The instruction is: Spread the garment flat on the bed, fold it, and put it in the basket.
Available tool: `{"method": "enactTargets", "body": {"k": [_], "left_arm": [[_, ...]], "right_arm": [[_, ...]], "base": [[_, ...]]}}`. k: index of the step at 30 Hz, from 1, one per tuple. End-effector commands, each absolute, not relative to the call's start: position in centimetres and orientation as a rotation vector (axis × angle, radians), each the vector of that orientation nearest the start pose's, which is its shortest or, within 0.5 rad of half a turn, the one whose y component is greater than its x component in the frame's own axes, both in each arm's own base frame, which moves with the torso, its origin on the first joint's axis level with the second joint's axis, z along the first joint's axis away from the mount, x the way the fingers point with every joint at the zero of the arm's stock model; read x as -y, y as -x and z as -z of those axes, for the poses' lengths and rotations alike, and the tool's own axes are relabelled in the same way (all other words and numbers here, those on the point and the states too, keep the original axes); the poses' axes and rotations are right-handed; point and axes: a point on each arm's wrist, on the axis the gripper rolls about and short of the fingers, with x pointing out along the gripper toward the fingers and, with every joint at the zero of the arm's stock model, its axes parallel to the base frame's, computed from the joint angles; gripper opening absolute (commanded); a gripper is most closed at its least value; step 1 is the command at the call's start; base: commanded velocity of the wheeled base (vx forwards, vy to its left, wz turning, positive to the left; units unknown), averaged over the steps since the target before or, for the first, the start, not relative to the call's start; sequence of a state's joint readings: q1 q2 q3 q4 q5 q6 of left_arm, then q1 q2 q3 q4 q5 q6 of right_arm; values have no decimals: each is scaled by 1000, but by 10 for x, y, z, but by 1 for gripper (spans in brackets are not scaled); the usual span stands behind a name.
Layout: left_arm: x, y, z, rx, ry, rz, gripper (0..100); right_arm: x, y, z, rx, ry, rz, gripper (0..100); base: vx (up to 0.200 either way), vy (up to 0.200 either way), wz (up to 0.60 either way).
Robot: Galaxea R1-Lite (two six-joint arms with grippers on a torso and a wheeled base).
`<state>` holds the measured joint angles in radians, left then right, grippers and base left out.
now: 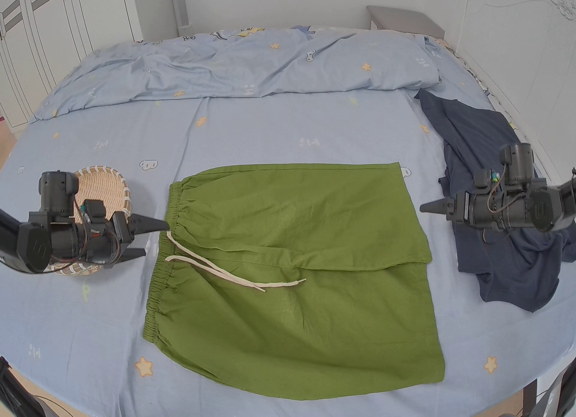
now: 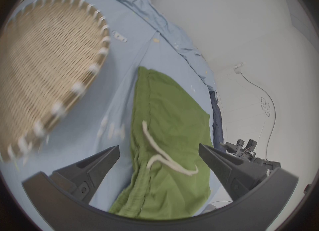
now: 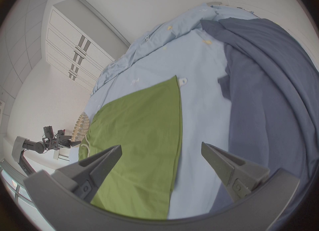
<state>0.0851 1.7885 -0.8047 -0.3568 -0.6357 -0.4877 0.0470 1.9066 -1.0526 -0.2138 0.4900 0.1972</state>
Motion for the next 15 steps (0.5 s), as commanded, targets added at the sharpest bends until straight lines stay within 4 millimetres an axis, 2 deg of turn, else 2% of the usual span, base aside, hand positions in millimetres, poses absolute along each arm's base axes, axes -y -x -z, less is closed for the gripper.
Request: {"method": "enactTargets", "body": {"k": [1,7,8,9,11,12,15], "left_arm": [[-30,-208,-106,-760,831,356,100],[-25,-190,-82,-790,802,362,100],[-24,-187,-66,-838,784,368,100],[-23,-186,-59,-858,765,375,100],[-23,-186,-59,-858,765,375,100],[-23,-188,-43,-885,704,401,100],[-24,-191,-36,-893,700,401,100]], "right_arm": [[-22,-260,-117,-680,-345,-501,100],[-24,-249,-106,-693,-348,-511,100],[-24,-247,-104,-694,-349,-511,100],[-24,-246,-104,-695,-349,-511,100],[-24,-246,-104,-695,-349,-511,100],[-25,-245,-102,-701,-347,-514,100],[-25,-246,-102,-700,-348,-514,100]], "base": [[0,0,0],[0,0,0],[0,0,0],[0,0,0],[0,0,0],[0,0,0],[0,0,0]]}}
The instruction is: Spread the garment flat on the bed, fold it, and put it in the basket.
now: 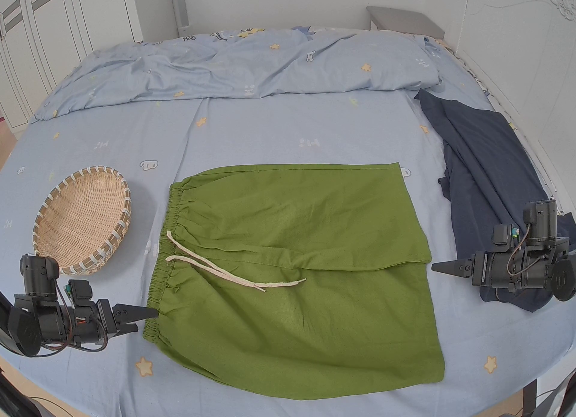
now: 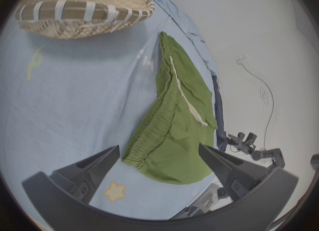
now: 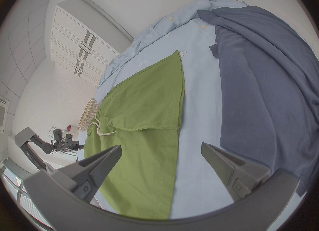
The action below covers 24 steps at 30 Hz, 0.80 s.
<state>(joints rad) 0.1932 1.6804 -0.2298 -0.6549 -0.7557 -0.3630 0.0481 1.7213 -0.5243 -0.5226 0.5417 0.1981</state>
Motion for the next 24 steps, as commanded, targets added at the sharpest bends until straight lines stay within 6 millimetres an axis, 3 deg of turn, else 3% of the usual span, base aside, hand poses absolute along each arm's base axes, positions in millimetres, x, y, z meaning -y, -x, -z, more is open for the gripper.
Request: {"method": "enactTargets", "body": {"k": [1,15,24], "left_arm": [[-24,-191,-36,-893,700,401,100],[-19,-208,-27,-934,718,422,100],[-19,-212,-31,-908,738,441,100]], "right_arm": [[-25,-246,-102,-700,-348,-514,100],[-23,-246,-103,-696,-352,-505,100],[-22,-247,-101,-703,-353,-501,100]], "base": [[0,0,0],[0,0,0],[0,0,0]]}}
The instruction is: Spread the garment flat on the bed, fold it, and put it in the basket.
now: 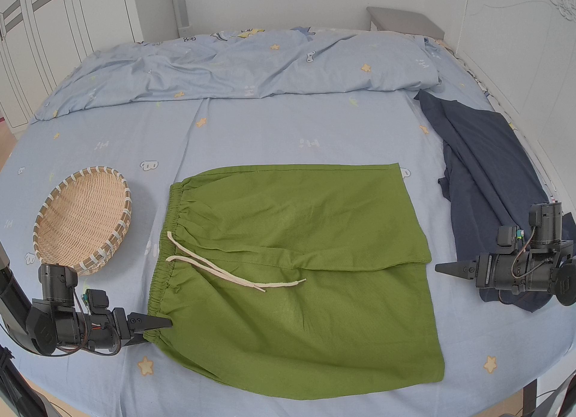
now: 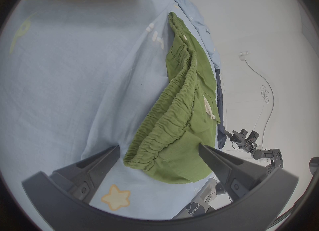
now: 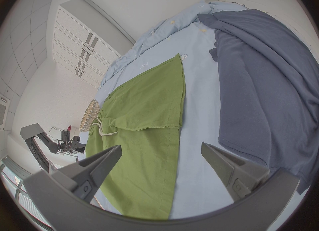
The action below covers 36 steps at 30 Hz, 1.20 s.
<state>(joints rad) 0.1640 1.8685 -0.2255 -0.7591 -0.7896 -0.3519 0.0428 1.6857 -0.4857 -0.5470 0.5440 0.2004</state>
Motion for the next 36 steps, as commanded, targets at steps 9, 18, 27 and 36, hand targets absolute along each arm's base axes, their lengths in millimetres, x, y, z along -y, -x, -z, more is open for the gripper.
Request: {"method": "enactTargets", "body": {"k": [9,18,27,36], "left_arm": [[-20,-216,-27,-882,733,465,0],[-21,-212,-26,-886,742,463,0],[-28,-171,-22,-918,794,419,0],[-28,-156,-17,-936,735,430,0]], "right_arm": [[-22,-248,-99,-708,-352,-500,100],[-22,-247,-98,-713,-350,-501,100],[-24,-237,-89,-756,-355,-503,100],[-25,-241,-66,-851,-369,-494,100]], "base": [[0,0,0],[0,0,0],[0,0,0],[0,0,0]]}}
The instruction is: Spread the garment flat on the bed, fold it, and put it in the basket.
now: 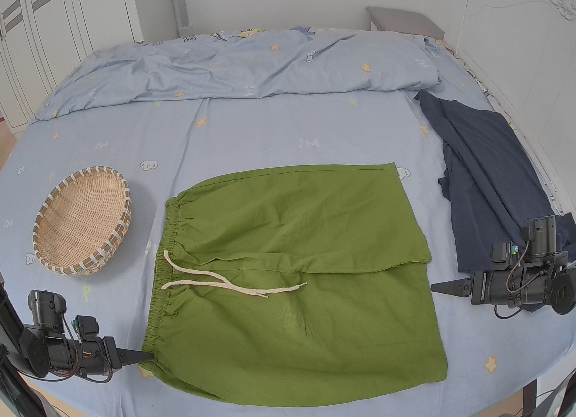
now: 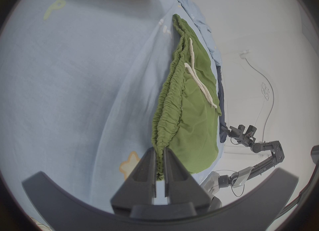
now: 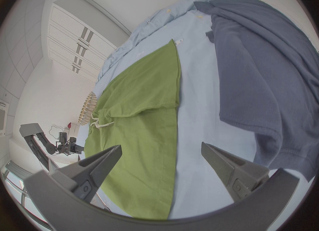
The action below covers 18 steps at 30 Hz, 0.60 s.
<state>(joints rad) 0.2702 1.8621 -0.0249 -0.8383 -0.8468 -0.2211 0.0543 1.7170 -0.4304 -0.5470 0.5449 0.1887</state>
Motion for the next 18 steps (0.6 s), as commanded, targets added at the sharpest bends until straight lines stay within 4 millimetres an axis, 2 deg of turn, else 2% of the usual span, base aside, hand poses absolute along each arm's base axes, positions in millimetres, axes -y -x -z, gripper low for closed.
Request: {"method": "enactTargets", "body": {"k": [1,4,5,7,8,14,18], "left_arm": [[-29,-156,-16,-936,731,429,0],[-29,-156,-16,-938,733,423,0],[-29,-156,-15,-943,736,420,0],[-29,-156,-15,-943,736,420,0],[-29,-154,-14,-957,731,423,0],[-30,-151,-12,-965,691,441,0],[-31,-152,-10,-964,695,435,0]], "right_arm": [[-25,-240,-61,-864,-363,-496,100],[-24,-234,-56,-880,-356,-502,100],[-24,-225,-51,-905,-355,-509,100],[-24,-225,-51,-905,-355,-509,100],[-23,-210,-45,-941,-359,-531,100],[-23,-183,-41,-987,-396,-607,100],[-24,-177,-41,-994,-423,-654,100]], "base": [[0,0,0],[0,0,0],[0,0,0],[0,0,0],[0,0,0],[0,0,0],[0,0,0]]}}
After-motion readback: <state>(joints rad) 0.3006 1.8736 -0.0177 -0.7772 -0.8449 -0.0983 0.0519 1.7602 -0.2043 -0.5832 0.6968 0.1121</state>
